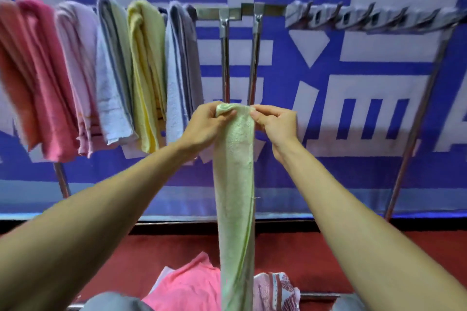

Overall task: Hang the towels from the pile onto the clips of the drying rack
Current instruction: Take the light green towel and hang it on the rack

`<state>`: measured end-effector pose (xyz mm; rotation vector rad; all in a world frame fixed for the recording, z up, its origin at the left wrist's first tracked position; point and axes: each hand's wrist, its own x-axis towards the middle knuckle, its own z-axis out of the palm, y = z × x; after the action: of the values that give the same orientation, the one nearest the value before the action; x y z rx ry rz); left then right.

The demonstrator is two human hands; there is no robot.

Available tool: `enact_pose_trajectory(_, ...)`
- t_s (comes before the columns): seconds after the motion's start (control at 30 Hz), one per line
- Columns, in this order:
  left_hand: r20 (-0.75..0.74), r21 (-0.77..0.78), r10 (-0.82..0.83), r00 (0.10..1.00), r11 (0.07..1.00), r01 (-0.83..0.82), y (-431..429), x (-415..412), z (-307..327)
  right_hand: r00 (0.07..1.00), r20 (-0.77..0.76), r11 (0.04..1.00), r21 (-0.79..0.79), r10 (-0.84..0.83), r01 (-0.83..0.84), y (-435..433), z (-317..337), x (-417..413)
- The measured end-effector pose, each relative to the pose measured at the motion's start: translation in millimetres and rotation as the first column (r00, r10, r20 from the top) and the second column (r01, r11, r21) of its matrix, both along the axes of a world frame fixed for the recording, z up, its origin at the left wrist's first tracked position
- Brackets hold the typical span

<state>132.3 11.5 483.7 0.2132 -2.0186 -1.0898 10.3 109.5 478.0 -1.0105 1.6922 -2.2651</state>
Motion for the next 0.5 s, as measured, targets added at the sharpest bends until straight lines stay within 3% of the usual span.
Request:
enact_pose_trajectory(0.17, -0.232, -0.193, 0.018, 0.973, 0.979, -0.064, 29.9, 15.8, 98.2, 0.984, -0.162, 0.970, -0.243, -0.075, 0.034, 31.1, 102.9, 24.5)
enact_pose_trajectory(0.23, -0.243, -0.278, 0.017, 0.970, 0.957, -0.086, 41.5, 24.7, 131.7, 0.973, -0.217, 0.952, -0.307, -0.072, 0.002, 44.5, 128.2, 35.4)
enact_pose_trajectory(0.37, -0.147, -0.350, 0.112, 0.983, 0.923, -0.158, 48.4, 35.1, 155.1, 0.979, -0.185, 0.953, -0.301, -0.086, 0.027, 54.4, 137.6, 46.6)
enact_pose_trajectory(0.5, -0.182, -0.238, 0.120, 0.976, 0.958, -0.162, 57.3, 36.3, 164.3, 0.969, -0.222, 0.988, -0.133, -0.110, 0.081, 55.3, 149.7, 42.3)
